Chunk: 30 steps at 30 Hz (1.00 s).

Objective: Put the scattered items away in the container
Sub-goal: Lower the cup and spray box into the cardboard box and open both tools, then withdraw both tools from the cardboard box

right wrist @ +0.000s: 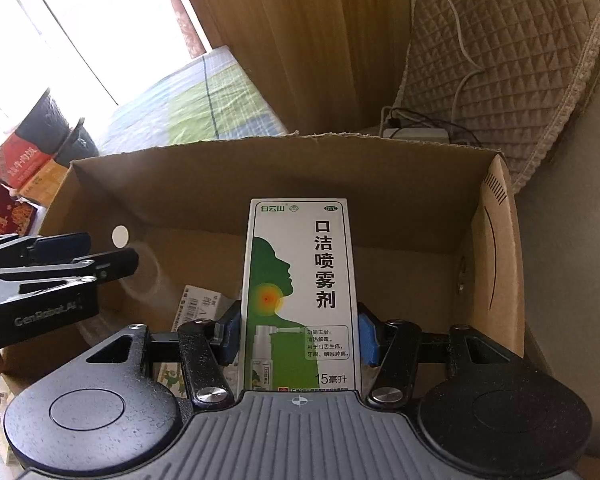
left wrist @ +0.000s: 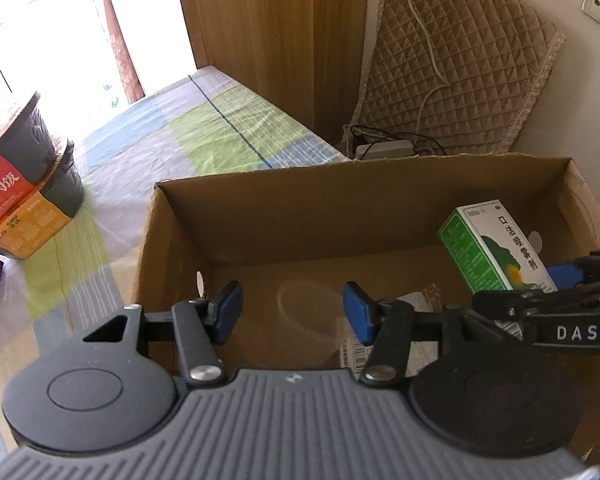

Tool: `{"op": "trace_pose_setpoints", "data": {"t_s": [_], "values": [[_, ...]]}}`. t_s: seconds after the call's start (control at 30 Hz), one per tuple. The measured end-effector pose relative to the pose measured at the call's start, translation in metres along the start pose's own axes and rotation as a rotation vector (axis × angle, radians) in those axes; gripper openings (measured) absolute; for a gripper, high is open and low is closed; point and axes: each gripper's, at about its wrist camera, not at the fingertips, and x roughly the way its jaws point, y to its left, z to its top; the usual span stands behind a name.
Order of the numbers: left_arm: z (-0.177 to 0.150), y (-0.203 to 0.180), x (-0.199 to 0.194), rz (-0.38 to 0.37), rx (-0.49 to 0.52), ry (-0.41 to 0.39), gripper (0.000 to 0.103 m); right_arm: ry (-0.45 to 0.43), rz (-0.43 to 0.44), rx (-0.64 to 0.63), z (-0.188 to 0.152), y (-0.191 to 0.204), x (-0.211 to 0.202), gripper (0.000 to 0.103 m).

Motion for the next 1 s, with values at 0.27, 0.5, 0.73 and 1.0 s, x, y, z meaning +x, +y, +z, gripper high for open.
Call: {"op": "trace_pose_setpoints", "data": {"t_s": [0.27, 0.5, 0.73, 1.0], "values": [[-0.002, 0.006, -0.003, 0.005, -0.014, -0.006, 0.053, -0.038, 0.02, -0.051, 0.002, 0.008, -0.001, 0.085], [-0.005, 0.008, -0.01, -0.006, -0.022, -0.009, 0.055, -0.05, 0.013, -0.102, 0.0, 0.012, -0.013, 0.086], [-0.01, 0.008, -0.02, -0.016, -0.024, -0.008, 0.057, -0.026, -0.007, -0.162, -0.009, 0.018, -0.024, 0.086], [-0.015, 0.006, -0.034, -0.009, -0.019, -0.016, 0.061, -0.024, -0.081, -0.204, -0.018, 0.028, -0.034, 0.086]]}}
